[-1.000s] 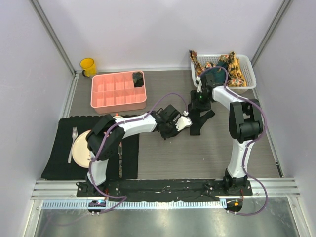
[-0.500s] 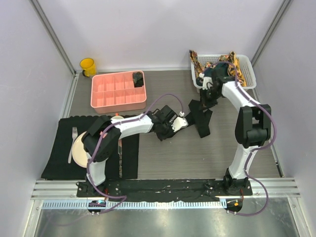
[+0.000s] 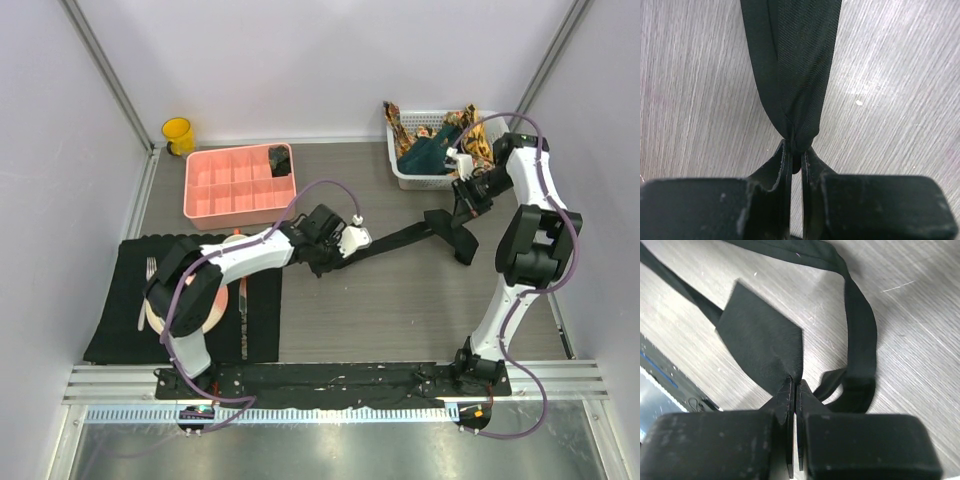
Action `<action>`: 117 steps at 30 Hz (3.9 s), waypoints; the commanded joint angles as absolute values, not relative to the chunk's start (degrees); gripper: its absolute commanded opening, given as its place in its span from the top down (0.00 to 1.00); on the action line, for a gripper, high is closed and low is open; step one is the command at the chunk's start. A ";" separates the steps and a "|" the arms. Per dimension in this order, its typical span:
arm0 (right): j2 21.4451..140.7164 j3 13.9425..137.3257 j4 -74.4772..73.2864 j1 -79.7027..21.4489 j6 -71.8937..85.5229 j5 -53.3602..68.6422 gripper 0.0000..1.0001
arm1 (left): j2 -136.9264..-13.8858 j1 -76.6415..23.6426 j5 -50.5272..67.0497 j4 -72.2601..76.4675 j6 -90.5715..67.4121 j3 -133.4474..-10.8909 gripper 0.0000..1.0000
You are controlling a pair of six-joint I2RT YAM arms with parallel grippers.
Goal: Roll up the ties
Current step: Flatten out the tie at the center of the board.
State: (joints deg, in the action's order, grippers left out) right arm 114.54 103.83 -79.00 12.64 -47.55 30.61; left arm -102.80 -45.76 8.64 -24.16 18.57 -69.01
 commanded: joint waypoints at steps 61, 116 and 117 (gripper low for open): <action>75.50 65.05 -58.09 -10.27 -52.83 13.99 0.59 | -109.26 -34.98 22.41 -39.29 7.93 -84.91 0.25; 102.99 88.05 -43.07 23.99 -37.09 -4.82 0.93 | -108.19 -43.42 16.35 -33.04 21.00 -78.83 0.20; 105.01 89.81 -45.76 23.99 -37.09 -4.83 0.84 | -108.37 -43.42 16.43 -33.92 21.01 -79.10 0.21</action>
State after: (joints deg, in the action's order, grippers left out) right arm 102.06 83.40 -45.87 23.62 -36.03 0.23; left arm -107.90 -43.72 17.45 -34.61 21.17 -75.64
